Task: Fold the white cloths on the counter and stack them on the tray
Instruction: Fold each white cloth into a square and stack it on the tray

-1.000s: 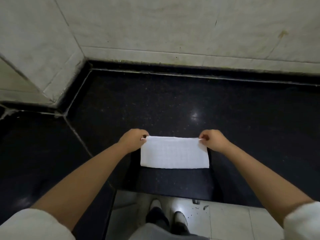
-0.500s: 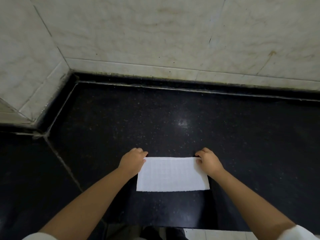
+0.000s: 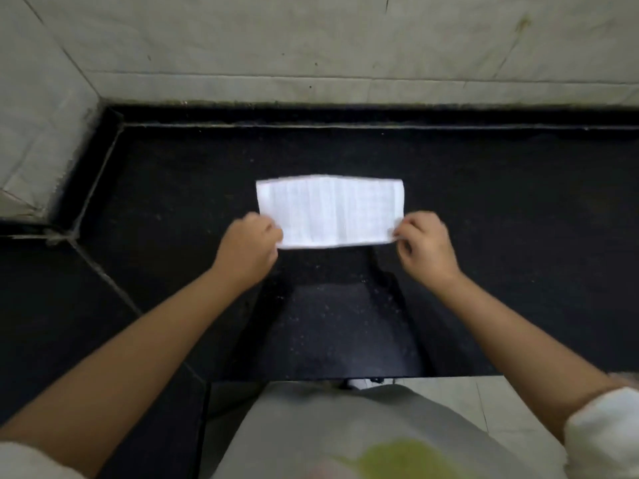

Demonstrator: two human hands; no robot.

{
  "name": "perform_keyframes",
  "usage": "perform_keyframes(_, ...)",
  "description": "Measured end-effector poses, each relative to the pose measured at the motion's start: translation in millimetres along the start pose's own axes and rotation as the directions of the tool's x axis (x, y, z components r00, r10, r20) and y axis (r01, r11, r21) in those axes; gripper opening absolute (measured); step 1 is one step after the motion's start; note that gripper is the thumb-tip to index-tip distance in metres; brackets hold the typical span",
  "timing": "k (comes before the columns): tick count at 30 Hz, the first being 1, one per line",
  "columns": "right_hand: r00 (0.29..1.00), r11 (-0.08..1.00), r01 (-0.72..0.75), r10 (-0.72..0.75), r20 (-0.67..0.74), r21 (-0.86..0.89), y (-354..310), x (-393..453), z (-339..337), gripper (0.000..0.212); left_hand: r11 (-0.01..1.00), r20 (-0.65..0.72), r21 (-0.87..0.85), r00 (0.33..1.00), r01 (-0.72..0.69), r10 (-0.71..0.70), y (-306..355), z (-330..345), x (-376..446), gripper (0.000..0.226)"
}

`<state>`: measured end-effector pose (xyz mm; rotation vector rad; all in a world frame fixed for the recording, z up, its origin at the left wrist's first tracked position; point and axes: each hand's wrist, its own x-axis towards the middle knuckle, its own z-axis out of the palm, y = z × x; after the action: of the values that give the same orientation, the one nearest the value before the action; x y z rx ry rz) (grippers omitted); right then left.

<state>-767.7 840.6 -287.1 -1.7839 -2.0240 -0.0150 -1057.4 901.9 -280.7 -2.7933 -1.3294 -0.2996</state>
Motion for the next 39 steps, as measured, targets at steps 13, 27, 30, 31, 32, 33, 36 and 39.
perform_keyframes(13, 0.688, 0.772, -0.583, 0.635, 0.351, -0.255, -13.0, -39.8, 41.9, 0.036, 0.936, 0.315, -0.075, 0.899, 0.345, -0.306, 38.3, 56.0, -5.1, 0.047)
perform_keyframes(27, 0.611, 0.599, -0.787, 0.724, 0.320, 0.148, -32.0, -24.8, 48.5, 0.030, 0.885, 0.407, -0.073, 0.824, 0.459, -0.394, 42.3, 92.8, 1.3, 0.066)
perform_keyframes(30, 0.655, 0.547, -0.744, 0.712, 0.253, 0.384, -49.4, -10.7, 34.7, 0.025, 0.881, 0.373, -0.122, 0.844, 0.457, -0.386, 34.8, 84.3, -1.6, 0.061)
perform_keyframes(31, 0.691, 0.561, -0.701, 0.688, 0.224, 0.440, -59.1, -4.5, 32.5, 0.023, 0.878, 0.334, -0.111, 0.850, 0.466, -0.408, 29.5, 80.2, -5.3, 0.060)
perform_keyframes(32, 0.741, 0.601, -0.645, 0.644, 0.192, 0.472, -70.2, 1.2, 32.4, 0.022, 0.866, 0.296, -0.094, 0.844, 0.491, -0.446, 22.7, 76.7, -11.8, 0.059)
perform_keyframes(33, 0.797, 0.661, -0.578, 0.582, 0.158, 0.479, -82.7, 5.6, 35.2, 0.020, 0.845, 0.267, -0.078, 0.828, 0.528, -0.493, 15.5, 72.9, -20.8, 0.058)
perform_keyframes(36, 0.917, 0.801, -0.393, 0.379, 0.126, 0.451, -121.6, 10.2, 56.0, 0.009, 0.778, 0.226, -0.066, 0.769, 0.625, -0.599, -5.6, 68.8, -54.2, 0.057)
perform_keyframes(39, 0.948, 0.867, -0.292, 0.207, 0.242, 0.403, -148.4, -0.4, 89.3, 0.011, 0.695, 0.280, -0.044, 0.676, 0.718, -0.681, -18.0, 70.4, -80.9, 0.059)
